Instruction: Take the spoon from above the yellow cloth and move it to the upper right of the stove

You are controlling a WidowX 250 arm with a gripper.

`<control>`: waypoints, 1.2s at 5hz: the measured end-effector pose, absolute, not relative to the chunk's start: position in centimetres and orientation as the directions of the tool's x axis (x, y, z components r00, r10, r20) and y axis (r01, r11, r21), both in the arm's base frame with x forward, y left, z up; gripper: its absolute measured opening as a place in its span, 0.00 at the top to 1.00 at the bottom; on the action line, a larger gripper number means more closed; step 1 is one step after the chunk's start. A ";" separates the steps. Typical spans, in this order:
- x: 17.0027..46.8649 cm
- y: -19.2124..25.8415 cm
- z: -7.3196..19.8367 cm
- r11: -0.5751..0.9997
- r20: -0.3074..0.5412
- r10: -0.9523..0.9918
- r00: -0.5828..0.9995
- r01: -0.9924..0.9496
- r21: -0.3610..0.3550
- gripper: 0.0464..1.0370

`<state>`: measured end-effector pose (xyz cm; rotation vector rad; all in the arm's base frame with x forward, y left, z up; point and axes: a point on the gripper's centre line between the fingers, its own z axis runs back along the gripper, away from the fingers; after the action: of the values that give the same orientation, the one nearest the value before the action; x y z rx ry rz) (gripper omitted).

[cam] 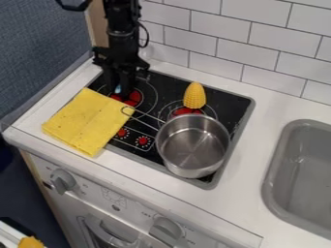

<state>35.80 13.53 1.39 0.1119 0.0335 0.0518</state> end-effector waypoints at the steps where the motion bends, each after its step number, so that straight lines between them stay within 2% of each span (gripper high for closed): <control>1: 35.8 13.6 1.4 0.992 -0.031 0.051 0.998 -0.048 0.114 0.66; 2: 35.7 13.3 1.3 0.994 -0.032 0.048 0.998 -0.044 0.102 0.35; 3: 35.8 13.0 3.1 0.994 0.026 0.046 0.999 -0.048 0.095 0.08; 4: 35.6 12.8 5.0 0.994 0.083 0.035 0.996 -0.043 0.098 0.03; 5: 35.1 12.9 6.5 0.993 0.113 0.052 0.992 -0.063 0.096 0.04; 6: 34.6 12.9 6.4 0.993 0.092 0.055 0.994 -0.064 0.099 0.04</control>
<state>34.62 12.86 6.44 0.1015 -0.0893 0.0596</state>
